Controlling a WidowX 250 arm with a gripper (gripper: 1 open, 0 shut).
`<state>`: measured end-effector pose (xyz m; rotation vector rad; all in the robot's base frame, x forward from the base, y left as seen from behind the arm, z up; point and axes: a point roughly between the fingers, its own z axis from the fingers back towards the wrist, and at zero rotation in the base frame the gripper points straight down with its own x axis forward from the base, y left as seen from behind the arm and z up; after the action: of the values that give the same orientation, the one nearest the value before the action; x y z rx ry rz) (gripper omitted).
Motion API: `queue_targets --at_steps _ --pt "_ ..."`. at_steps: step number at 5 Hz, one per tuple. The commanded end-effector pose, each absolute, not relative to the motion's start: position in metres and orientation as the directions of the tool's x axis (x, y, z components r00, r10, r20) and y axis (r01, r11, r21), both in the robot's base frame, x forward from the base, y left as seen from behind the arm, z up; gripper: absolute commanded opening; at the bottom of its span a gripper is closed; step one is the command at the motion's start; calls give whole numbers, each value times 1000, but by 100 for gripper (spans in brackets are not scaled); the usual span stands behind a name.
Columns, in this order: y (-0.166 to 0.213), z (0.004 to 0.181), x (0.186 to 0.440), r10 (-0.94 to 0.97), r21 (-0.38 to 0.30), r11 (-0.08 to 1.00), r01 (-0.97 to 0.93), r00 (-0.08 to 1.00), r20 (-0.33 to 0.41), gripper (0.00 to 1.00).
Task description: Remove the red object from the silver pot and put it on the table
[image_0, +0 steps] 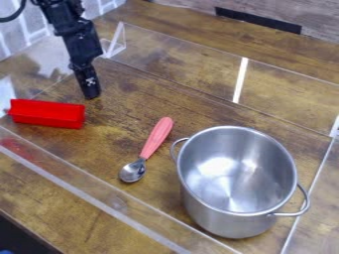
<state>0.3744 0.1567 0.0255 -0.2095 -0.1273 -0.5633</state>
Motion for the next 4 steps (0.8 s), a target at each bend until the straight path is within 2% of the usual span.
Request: queue_targets --at_steps 1,2,3,4 --pt "177 62 376 -504 -107 838 534 835 223 0" --pt "187 61 377 -490 -118 843 525 840 234 0" --pt "183 51 374 -516 -132 821 556 820 249 0" --pt "181 50 372 -541 -153 794 588 799 261 100"
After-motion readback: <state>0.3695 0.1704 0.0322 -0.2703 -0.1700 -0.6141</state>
